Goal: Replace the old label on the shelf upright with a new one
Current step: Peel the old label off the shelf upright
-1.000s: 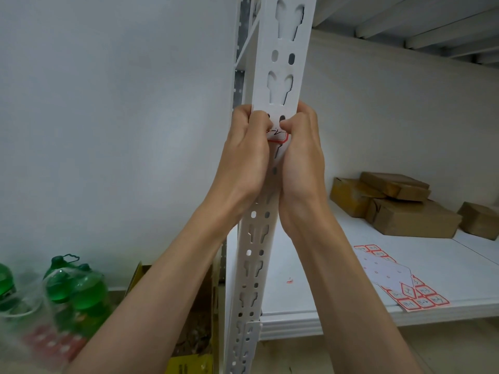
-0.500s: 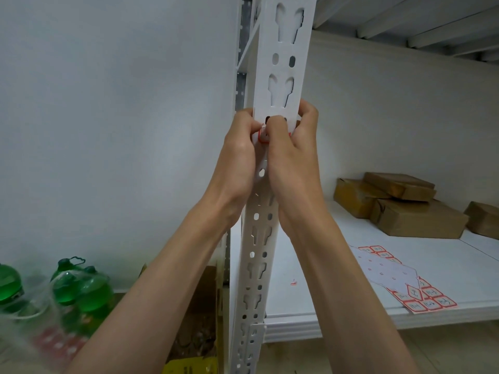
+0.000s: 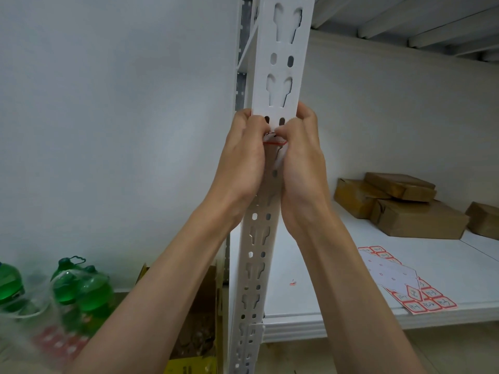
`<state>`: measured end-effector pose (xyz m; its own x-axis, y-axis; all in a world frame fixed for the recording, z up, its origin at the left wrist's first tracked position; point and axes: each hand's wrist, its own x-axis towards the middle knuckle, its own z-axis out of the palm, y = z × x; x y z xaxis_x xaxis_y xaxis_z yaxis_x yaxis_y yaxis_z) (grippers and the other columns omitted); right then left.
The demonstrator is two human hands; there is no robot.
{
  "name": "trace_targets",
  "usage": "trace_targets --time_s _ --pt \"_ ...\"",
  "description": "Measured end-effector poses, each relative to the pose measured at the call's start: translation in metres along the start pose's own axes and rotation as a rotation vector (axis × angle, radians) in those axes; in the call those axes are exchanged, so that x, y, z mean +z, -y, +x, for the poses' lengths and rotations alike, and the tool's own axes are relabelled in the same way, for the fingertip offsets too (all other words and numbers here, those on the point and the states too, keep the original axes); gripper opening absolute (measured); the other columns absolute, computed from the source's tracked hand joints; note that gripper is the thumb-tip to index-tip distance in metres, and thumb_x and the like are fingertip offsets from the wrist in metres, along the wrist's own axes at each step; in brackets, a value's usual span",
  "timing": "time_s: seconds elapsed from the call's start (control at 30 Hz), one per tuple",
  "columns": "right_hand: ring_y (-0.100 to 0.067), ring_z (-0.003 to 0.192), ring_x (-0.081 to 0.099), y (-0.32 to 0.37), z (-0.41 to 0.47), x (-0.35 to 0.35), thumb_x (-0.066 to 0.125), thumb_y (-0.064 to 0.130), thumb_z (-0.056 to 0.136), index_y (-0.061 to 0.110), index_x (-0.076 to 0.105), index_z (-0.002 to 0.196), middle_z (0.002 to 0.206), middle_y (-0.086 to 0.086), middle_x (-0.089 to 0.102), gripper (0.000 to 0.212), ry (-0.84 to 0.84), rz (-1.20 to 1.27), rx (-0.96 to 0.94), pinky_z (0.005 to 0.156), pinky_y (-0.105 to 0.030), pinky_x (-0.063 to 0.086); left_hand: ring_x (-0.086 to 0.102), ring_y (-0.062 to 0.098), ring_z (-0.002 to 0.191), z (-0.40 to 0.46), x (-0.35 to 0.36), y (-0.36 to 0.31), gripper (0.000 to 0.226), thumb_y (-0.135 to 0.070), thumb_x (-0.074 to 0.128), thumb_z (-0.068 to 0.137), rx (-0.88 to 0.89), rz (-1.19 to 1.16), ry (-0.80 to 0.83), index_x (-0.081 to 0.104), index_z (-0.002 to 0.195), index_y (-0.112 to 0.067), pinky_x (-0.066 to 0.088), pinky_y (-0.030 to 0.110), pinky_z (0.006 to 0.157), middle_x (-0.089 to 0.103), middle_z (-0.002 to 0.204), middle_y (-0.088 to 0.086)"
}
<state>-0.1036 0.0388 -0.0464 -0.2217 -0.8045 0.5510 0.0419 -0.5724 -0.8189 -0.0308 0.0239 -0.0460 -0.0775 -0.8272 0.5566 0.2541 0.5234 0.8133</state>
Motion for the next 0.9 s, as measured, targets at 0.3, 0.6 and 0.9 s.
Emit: trace_targets --time_s 0.3,0.6,0.9 --pt "0.009 0.069 0.066 0.0019 -0.0019 -0.0078 0.036 0.014 0.103 0.033 0.053 0.128 0.074 0.025 0.07 0.036 0.043 0.028 0.029 0.056 -0.009 0.05 0.062 -0.001 0.069 0.0005 0.0028 -0.0021 0.02 -0.017 0.037 0.1 -0.041 0.004 -0.049 0.057 0.094 -0.018 0.045 0.019 0.062 0.066 0.077 -0.015" --pt "0.006 0.066 0.063 0.0035 0.0022 -0.001 0.035 0.017 0.103 0.033 0.047 0.132 0.087 0.012 0.068 0.035 0.024 -0.039 0.005 0.061 -0.015 0.053 0.059 0.001 0.065 0.0015 0.0035 -0.0004 0.012 -0.023 0.044 0.1 -0.037 0.036 -0.029 0.051 0.091 -0.023 0.043 0.013 0.051 0.061 0.082 -0.01" --pt "0.006 0.068 0.064 0.0002 0.0062 -0.0006 0.032 0.016 0.105 0.029 0.043 0.133 0.076 0.022 0.066 0.033 0.038 -0.072 -0.041 0.062 -0.015 0.054 0.052 -0.006 0.048 0.0023 0.0068 -0.004 0.019 -0.019 0.04 0.1 -0.009 0.067 -0.059 0.048 0.084 -0.024 0.038 0.009 0.044 0.054 0.064 -0.016"
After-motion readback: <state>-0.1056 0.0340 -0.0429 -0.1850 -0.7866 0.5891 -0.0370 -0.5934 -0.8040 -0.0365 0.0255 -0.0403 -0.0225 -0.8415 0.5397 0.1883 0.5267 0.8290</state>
